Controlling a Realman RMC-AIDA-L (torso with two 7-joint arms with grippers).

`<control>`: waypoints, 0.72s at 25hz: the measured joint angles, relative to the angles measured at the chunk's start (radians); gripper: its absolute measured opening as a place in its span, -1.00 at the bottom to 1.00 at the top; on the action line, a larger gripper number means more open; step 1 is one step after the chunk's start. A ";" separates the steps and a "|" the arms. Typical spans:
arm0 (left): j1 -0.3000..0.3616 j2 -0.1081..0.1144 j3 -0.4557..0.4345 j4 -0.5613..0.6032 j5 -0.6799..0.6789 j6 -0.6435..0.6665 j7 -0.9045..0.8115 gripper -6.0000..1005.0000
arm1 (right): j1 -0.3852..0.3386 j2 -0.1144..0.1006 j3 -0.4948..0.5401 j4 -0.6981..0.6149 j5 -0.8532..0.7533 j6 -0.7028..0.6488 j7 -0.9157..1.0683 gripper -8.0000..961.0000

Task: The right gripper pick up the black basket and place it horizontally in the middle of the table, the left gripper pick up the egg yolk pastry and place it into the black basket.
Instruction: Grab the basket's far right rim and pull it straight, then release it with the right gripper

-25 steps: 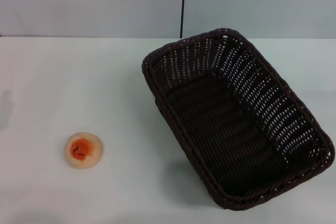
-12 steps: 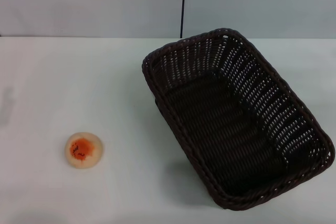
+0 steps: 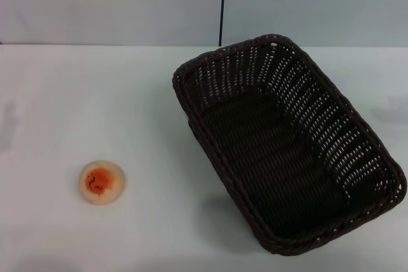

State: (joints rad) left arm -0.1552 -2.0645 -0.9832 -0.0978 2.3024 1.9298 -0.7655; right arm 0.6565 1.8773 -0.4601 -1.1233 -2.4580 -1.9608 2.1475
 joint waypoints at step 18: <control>0.001 -0.003 0.014 0.004 0.008 -0.017 0.004 0.65 | 0.137 0.069 -0.345 0.177 -0.111 0.156 0.060 0.39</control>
State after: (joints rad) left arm -0.1539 -2.0678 -0.9694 -0.0942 2.3101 1.9124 -0.7610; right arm 0.7938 1.9460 -0.8053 -0.9468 -2.5686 -1.8044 2.2075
